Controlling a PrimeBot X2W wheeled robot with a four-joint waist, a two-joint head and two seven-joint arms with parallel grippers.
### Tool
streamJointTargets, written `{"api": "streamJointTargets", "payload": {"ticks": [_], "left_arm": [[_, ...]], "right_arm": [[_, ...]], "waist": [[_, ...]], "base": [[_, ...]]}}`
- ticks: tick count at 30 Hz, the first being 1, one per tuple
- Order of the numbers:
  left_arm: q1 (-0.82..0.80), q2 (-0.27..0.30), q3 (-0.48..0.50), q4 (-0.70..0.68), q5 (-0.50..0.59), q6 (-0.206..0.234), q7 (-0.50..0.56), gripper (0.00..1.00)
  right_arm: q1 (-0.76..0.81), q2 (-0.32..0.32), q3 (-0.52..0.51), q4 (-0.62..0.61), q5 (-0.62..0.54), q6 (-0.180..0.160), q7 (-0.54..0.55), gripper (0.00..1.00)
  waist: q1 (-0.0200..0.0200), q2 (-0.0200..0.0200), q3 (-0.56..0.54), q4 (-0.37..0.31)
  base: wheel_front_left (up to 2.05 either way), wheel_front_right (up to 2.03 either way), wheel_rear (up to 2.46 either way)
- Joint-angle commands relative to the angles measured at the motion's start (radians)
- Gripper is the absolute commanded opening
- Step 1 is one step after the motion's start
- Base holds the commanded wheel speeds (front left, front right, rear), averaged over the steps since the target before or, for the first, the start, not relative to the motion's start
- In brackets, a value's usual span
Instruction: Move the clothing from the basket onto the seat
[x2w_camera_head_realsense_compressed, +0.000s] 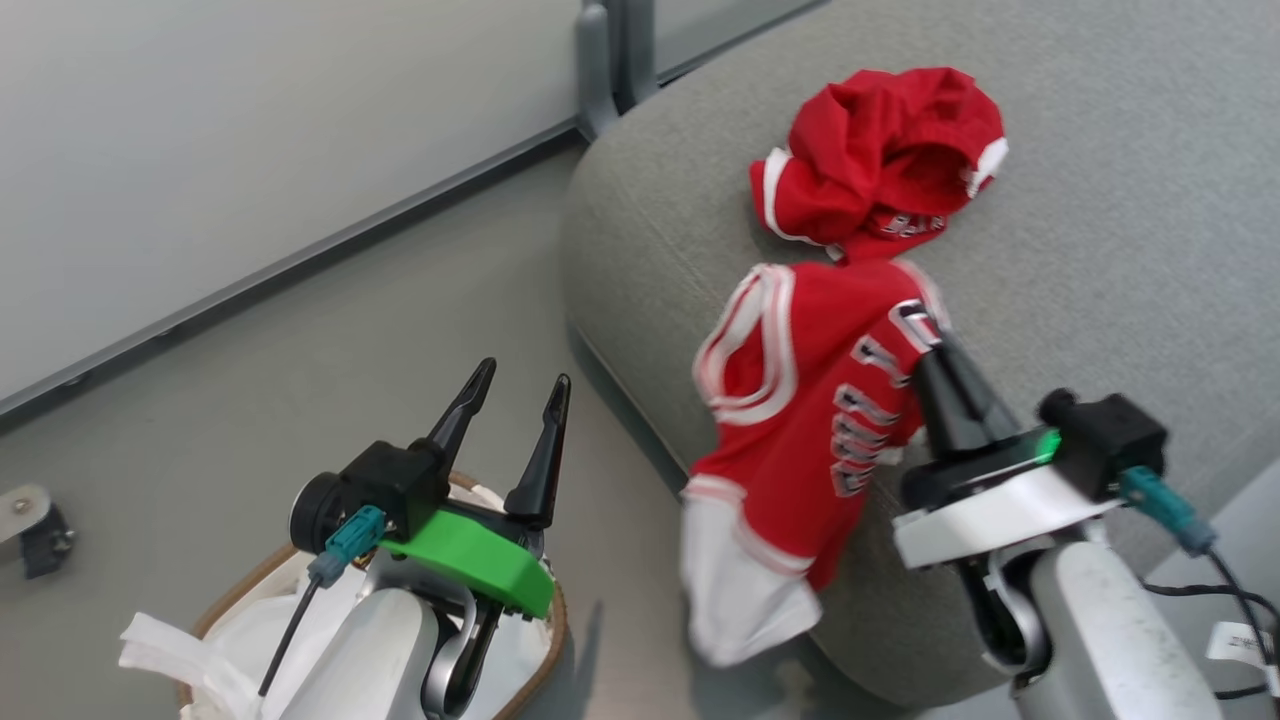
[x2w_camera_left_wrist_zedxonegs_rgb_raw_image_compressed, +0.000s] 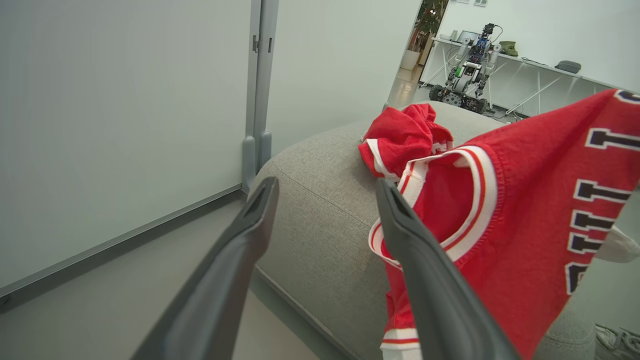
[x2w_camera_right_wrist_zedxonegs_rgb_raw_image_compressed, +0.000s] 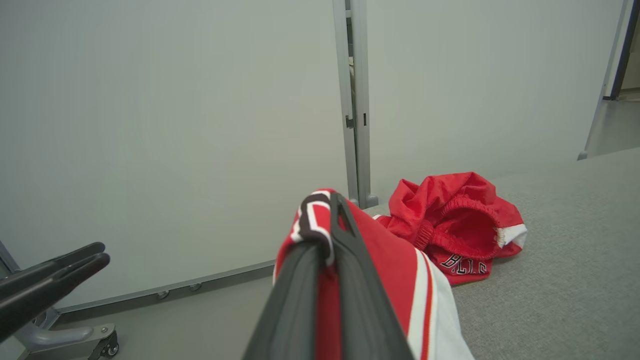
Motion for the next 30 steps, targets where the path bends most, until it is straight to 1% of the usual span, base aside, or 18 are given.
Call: {"api": "streamJointTargets", "payload": {"ticks": [1, 4, 6, 10, 11, 14, 18, 21, 23, 27, 30], "left_arm": [[-0.024, 0.014, -0.007, 0.005, -0.006, -0.002, -0.001, 1.0], [-0.039, 0.02, -0.034, 0.013, -0.016, -0.002, -0.001, 1.0], [-0.053, 0.027, -0.052, 0.017, -0.024, -0.002, -0.001, 1.0], [-0.074, 0.044, -0.074, 0.018, -0.033, -0.002, -0.001, 1.0], [-0.078, 0.049, -0.08, 0.017, -0.032, -0.002, -0.001, 1.0], [-0.09, 0.068, -0.086, 0.013, -0.033, -0.002, -0.001, 1.0], [-0.098, 0.095, -0.079, 0.003, -0.029, -0.002, -0.001, 1.0], [-0.101, 0.115, -0.068, -0.01, -0.022, -0.002, -0.001, 1.0], [-0.11, 0.12, -0.076, -0.018, -0.02, -0.002, -0.001, 1.0], [-0.134, 0.139, -0.094, -0.028, -0.025, -0.002, -0.001, 1.0], [-0.162, 0.144, -0.117, -0.041, -0.031, -0.002, -0.001, 1.0]], "right_arm": [[0.01, -0.003, -0.034, -0.023, -0.003, -0.001, -0.002, 0.0], [-0.004, -0.001, -0.094, -0.06, -0.028, -0.001, -0.002, 0.0], [-0.042, -0.002, -0.138, -0.086, -0.062, -0.001, -0.003, 0.0], [-0.157, -0.003, -0.194, -0.118, -0.185, -0.001, -0.002, 0.0], [-0.202, -0.023, -0.202, -0.12, -0.225, -0.001, -0.002, 0.0], [-0.332, -0.064, -0.212, -0.107, -0.279, -0.001, -0.002, 0.0], [-0.529, -0.132, -0.216, -0.048, -0.314, -0.001, -0.002, 0.0], [-0.682, -0.17, -0.223, 0.02, -0.346, -0.001, -0.002, 0.0], [-0.763, -0.197, -0.245, 0.066, -0.365, -0.001, -0.002, 0.0], [-0.891, -0.232, -0.288, 0.165, -0.444, -0.001, -0.002, 0.0], [-0.93, -0.246, -0.336, 0.25, -0.491, -0.001, -0.001, 0.0]], "waist": [[0.0, -0.0001, 0.042, -0.058], [0.0, -0.0001, 0.057, -0.064], [0.0, -0.0001, 0.071, -0.067], [0.0, -0.0001, 0.1, -0.069], [0.0, -0.0001, 0.108, -0.068], [0.0, -0.0001, 0.133, -0.065], [0.0, -0.0001, 0.174, -0.06], [0.0, -0.0001, 0.207, -0.053], [0.0, -0.0001, 0.23, -0.031], [0.0, -0.0001, 0.28, 0.015], [0.0, -0.0001, 0.319, 0.049]], "base": [[0.0, 0.0, 0.0], [0.0, 0.0, 0.0], [0.0, 0.0, 0.0], [0.0, 0.0, 0.0], [0.0, 0.0, 0.0], [0.0, 0.0, 0.0], [0.0, 0.0, 0.0], [0.0, 0.0, 0.0], [0.0, 0.0, 0.0], [0.0, 0.0, 0.0], [0.0, 0.0, 0.0]]}}
